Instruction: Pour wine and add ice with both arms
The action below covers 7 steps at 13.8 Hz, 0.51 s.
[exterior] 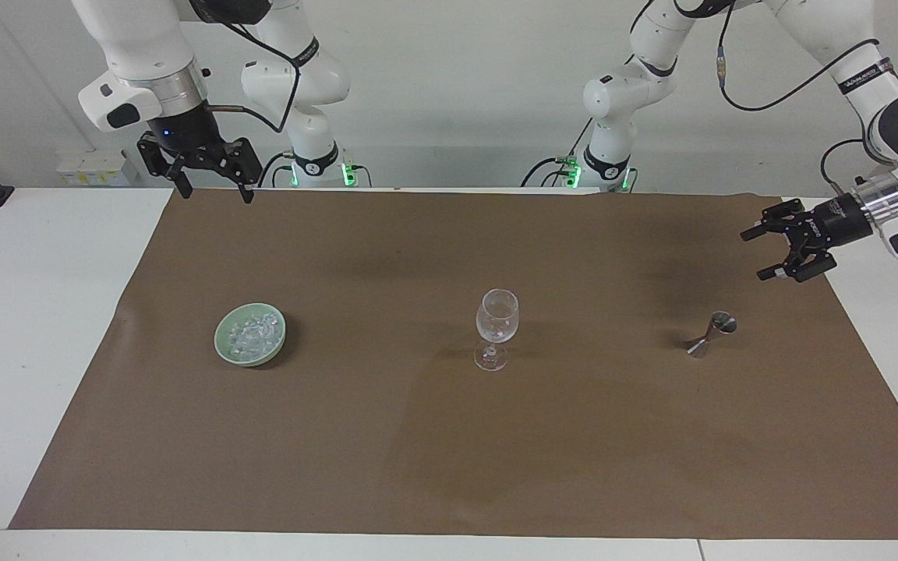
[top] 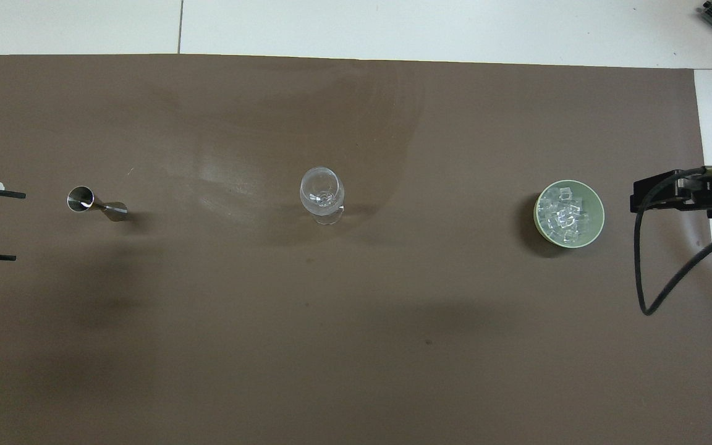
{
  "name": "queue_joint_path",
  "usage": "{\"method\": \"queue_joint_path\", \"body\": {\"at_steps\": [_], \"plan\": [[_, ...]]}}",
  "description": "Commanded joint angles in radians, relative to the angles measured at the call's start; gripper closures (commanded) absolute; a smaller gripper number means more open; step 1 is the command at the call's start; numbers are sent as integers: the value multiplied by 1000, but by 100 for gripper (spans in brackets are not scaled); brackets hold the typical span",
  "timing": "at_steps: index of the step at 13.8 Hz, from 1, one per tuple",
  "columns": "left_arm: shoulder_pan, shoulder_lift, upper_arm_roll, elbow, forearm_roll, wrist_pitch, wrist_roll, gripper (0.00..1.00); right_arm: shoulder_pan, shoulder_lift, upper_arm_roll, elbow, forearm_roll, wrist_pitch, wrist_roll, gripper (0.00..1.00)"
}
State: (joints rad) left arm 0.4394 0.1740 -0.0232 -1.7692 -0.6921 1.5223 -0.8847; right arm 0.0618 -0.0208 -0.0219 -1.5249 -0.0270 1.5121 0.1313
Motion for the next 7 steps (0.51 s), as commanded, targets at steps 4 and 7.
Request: {"method": "queue_joint_path", "body": {"at_steps": [4, 7], "plan": [[58, 61, -9, -45, -98, 65, -14, 0, -2, -21, 2, -24, 5, 5, -12, 0], [67, 81, -9, -56, -118, 81, -13, 0, -2, -21, 2, -24, 5, 5, -12, 0]]}}
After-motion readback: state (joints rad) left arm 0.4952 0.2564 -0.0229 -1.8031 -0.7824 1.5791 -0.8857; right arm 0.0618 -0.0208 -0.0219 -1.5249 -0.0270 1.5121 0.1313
